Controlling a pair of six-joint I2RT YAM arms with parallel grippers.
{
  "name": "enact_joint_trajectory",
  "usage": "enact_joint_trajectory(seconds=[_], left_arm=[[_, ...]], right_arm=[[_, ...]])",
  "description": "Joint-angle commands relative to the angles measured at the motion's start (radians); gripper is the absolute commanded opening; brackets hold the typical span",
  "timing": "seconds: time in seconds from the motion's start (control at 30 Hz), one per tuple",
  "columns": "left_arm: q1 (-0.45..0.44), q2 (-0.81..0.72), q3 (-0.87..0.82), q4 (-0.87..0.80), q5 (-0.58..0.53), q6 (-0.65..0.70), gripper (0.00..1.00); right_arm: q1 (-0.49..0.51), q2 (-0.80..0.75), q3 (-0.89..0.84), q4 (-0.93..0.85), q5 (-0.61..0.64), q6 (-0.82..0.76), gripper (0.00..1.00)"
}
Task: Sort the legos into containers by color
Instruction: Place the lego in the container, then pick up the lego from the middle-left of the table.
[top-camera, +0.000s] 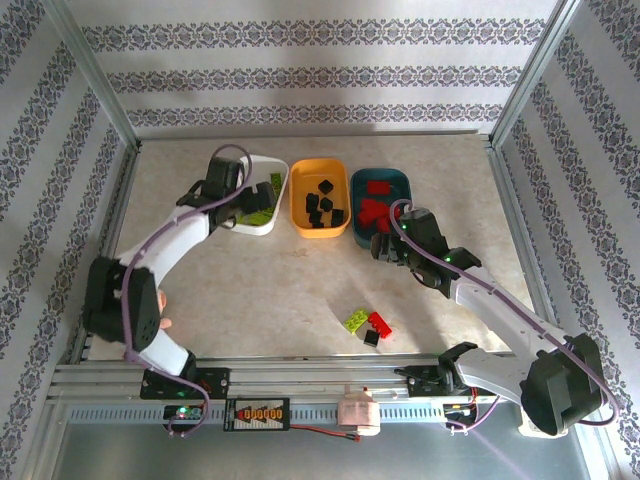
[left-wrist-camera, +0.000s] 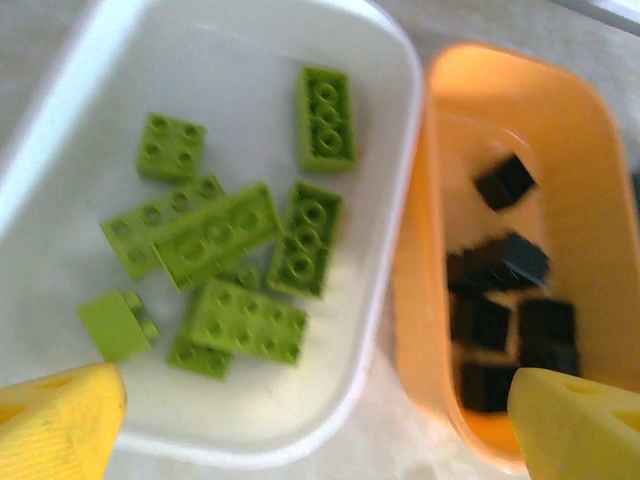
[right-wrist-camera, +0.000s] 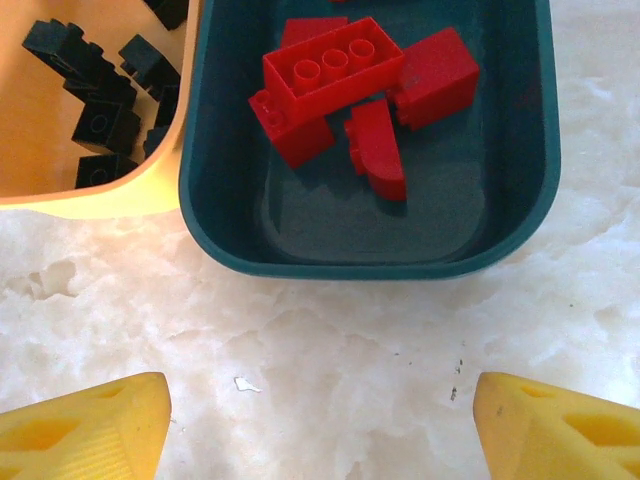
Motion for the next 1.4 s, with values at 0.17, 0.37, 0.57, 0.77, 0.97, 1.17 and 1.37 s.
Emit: enact_joint_trajectory(seconds=[0.17,0.37,0.57,0.77,0.97,1.17,1.37], left_arm=[[-0.214,-0.23,-0.269,0.031,0.039,-0.042,0.97],[-0.445,-0.286,-0.382,0.018,0.016,-0.048,0.91],[-0.653,-0.2,-0.368,0.019,0.006,0.018,0.83],[-0.75,-0.017,-0.269,0.038,0.043,0.064,0.77],[-0.805,0.121,-0.17,0.04,0.043,0.126,0.68],[-0.865,0.172,-0.115,0.029,0.029,0.193,0.67],[-0.889,0.215,-0.087,0.005,0.015,0.217,0.63]], right_arm=[[0.013,0.006,-0.043,0.02,0.005,0.03,0.79],[0.024,0.006,-0.083,0.029,-0.009,0.037,0.79],[0.042,0.015,-0.111,0.03,-0.012,0.04,0.79],[0.048,0.005,-0.12,0.033,-0.008,0.043,0.79],[0.048,-0.009,-0.127,0.022,0.001,0.04,0.79],[0.047,-0.02,-0.137,0.017,0.01,0.036,0.79],[0.047,-0.014,-0.139,0.023,0.009,0.038,0.79]])
